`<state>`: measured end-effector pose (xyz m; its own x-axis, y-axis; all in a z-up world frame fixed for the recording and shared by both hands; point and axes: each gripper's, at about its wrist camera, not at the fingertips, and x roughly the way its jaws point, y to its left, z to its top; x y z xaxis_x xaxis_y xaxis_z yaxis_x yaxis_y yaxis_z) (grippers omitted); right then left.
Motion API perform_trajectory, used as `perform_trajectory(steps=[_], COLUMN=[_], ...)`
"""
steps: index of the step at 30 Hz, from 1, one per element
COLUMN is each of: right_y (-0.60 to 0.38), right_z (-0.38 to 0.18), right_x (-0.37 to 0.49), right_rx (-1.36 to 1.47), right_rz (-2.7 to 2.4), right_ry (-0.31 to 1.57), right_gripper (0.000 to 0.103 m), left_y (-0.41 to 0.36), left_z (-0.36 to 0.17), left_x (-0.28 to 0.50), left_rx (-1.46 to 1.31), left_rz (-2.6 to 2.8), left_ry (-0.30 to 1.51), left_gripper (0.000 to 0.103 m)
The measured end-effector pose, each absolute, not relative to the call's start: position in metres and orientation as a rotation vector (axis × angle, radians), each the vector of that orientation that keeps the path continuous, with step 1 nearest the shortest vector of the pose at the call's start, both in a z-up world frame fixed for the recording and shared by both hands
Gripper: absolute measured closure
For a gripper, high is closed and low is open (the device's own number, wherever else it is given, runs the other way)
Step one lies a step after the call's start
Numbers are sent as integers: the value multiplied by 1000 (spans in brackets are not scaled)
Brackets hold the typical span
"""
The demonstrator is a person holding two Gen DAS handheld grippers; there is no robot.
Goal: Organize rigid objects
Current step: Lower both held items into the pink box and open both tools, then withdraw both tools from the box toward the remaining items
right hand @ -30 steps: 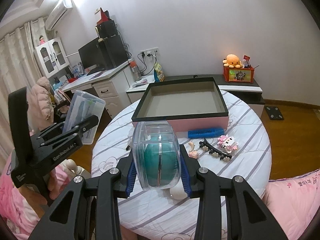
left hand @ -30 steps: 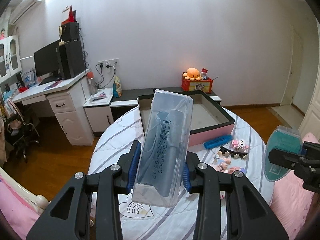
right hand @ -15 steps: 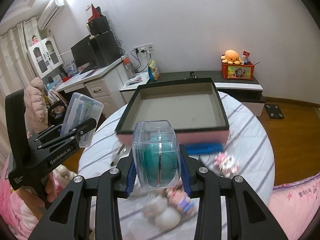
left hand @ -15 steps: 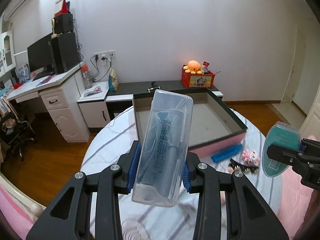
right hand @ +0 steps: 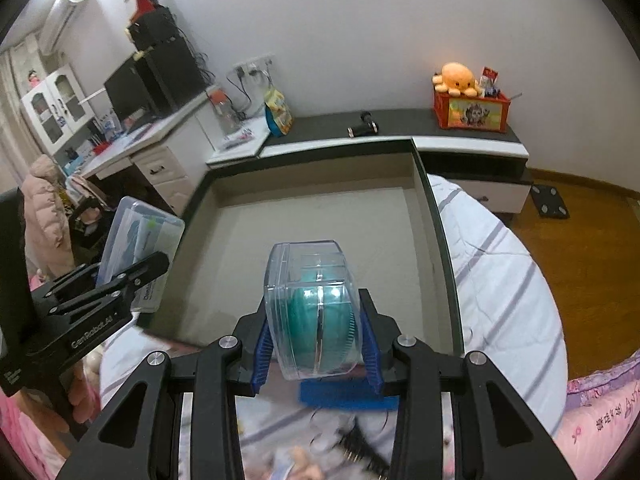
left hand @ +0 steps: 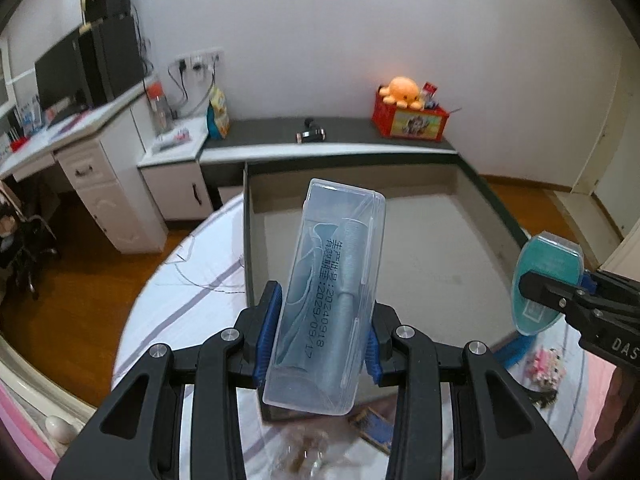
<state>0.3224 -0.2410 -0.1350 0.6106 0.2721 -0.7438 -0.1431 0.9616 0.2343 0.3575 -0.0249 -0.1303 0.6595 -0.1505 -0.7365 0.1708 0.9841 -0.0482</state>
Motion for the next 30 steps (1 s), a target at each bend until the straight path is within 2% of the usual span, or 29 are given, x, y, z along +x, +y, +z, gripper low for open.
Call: perform_trajectory(steps=[6,8,10,12,13,21,27,30], right_y=[-242,-243,-244,-245,-246,-247,-240,-235], right_z=[-163,-170,-171,-168,-166,-138,-102,-87], right_x=[359,366,368,365,365,339,284,249], right_rx=[148,143,143,139,138,130,115,102], right_rz=[235,215,204,196,193,177,177,178], right_ry=[981,1024,1039,1021,1010,944,850,809], right_gripper=[64,61,41,30,27,27,27,27], left_y=[-19,-18,-18,-19,-21,-17,-4,4], left_z=[-153,-155,-151,-149,-148,-133,-104,-88], left_x=[378,380,378,376,373,349,301,262], left_rx=[-6,-17,-13,-22,-12,28,37,50], left_rz=[-186,-200,-217,-252,-250,-205,-166,-140], left_ry=[913,921,905,889,884,833,741,679], left_gripper=[64,60,39,30,29,28,28,23])
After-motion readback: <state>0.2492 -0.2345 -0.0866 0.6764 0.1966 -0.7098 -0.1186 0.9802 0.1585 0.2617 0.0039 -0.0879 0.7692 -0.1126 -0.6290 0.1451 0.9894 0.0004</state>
